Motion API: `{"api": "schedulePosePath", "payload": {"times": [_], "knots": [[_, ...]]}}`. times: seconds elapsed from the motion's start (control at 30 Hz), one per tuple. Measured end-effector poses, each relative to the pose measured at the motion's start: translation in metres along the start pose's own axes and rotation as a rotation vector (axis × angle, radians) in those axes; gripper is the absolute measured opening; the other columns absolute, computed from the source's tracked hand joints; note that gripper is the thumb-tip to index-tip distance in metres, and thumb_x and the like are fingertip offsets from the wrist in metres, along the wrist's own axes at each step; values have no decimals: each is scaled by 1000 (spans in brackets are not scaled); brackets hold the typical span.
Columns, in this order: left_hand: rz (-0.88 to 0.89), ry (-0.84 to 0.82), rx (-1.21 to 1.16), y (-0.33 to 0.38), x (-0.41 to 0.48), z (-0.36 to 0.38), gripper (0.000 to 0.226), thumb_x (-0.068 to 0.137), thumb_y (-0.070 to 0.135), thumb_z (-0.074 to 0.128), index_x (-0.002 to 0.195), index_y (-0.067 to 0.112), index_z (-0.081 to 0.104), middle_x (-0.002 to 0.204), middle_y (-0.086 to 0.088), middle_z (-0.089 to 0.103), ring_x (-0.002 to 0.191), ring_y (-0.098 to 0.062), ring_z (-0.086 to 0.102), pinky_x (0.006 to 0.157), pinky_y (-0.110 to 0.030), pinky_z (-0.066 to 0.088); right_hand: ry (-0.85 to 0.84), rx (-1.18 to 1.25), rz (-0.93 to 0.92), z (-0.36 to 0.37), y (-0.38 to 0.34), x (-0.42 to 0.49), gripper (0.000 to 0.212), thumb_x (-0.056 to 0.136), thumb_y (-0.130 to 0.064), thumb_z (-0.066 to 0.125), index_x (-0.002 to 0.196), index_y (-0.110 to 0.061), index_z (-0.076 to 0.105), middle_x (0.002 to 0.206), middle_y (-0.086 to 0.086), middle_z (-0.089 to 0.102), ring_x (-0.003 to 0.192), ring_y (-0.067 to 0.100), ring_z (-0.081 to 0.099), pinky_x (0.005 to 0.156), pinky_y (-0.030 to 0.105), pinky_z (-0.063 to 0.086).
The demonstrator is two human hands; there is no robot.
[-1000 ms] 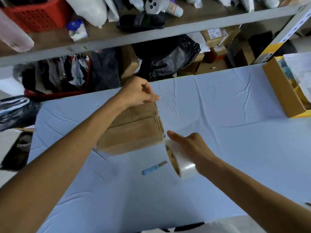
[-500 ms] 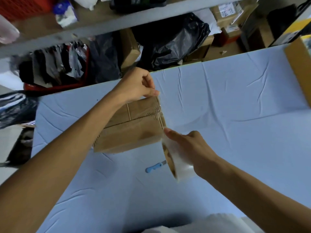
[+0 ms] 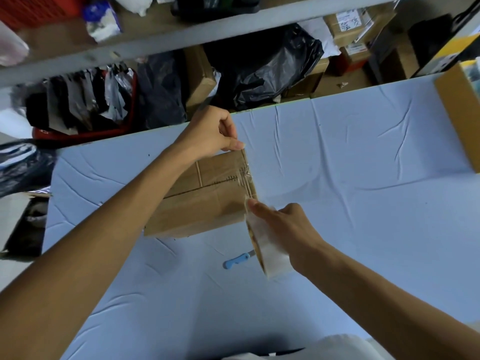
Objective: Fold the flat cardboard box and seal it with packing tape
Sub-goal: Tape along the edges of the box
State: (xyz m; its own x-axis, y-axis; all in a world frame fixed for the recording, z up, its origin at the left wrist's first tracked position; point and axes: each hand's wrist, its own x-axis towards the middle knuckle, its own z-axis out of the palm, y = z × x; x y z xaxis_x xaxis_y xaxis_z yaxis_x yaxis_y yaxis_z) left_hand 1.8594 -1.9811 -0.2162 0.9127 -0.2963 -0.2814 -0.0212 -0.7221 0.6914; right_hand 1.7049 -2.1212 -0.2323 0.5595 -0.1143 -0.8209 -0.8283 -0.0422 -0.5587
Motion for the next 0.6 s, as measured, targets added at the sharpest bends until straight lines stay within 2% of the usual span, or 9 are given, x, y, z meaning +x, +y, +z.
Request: {"api": "schedulePosePath", "payload": {"times": [0.07,0.2,0.3,0.4,0.43,0.5,0.53,0.57,0.6], "knots": [[-3,-2,-1,-3,1,2,24,70,14,82,80,3,64,79,-11,71,73,-19,70,76,-42,59,4,-5,-3,1,1,3,67,76,-55,70,107,3,60,70,7,64,35,5,57,35,13,39],[-2,8,4,-8,2,4,24,69,17,84,79,6,65,78,-8,71,74,-19,70,74,-39,59,12,11,-13,3,5,9,73,68,-60,73,103,3,62,80,14,71,56,19,67,53,26,50],[7,50,20,-11,1,8,24,70,22,83,81,9,66,88,-2,70,78,-13,65,69,-28,53,21,-7,-13,2,5,12,76,65,-65,73,101,2,63,86,15,72,65,23,70,55,28,52],[-1,97,35,-14,-2,13,26,73,27,80,90,14,65,106,2,60,80,-8,60,70,-23,45,38,-25,-25,0,3,15,73,66,-63,73,98,2,63,84,13,70,64,22,66,48,23,46],[3,106,17,-14,-3,14,32,73,27,80,99,16,64,114,2,56,89,-11,60,73,-23,46,45,-33,-34,-1,3,16,75,65,-65,73,98,2,64,86,14,69,66,24,66,49,24,45],[2,116,-13,-15,-6,10,64,71,24,82,126,26,50,133,-2,45,111,-16,52,87,-29,47,54,-42,-41,0,4,18,81,56,-70,73,96,0,65,91,16,70,76,29,69,57,30,49],[12,134,14,-15,-7,8,75,69,24,83,133,28,43,137,-3,42,115,-17,48,92,-32,46,53,-44,-42,1,4,18,83,53,-71,73,96,-1,65,90,16,69,78,30,69,58,31,49],[52,169,68,-15,-8,7,75,67,25,85,130,27,44,134,-4,43,115,-17,47,93,-34,45,51,-46,-40,1,5,18,83,54,-71,73,97,-1,64,89,14,68,77,29,67,57,30,47],[121,206,124,-14,-9,7,65,66,25,85,121,22,51,125,-4,49,110,-16,49,91,-35,47,54,-42,-36,1,5,17,80,56,-69,74,97,-1,64,86,12,66,74,27,65,55,29,43]]}}
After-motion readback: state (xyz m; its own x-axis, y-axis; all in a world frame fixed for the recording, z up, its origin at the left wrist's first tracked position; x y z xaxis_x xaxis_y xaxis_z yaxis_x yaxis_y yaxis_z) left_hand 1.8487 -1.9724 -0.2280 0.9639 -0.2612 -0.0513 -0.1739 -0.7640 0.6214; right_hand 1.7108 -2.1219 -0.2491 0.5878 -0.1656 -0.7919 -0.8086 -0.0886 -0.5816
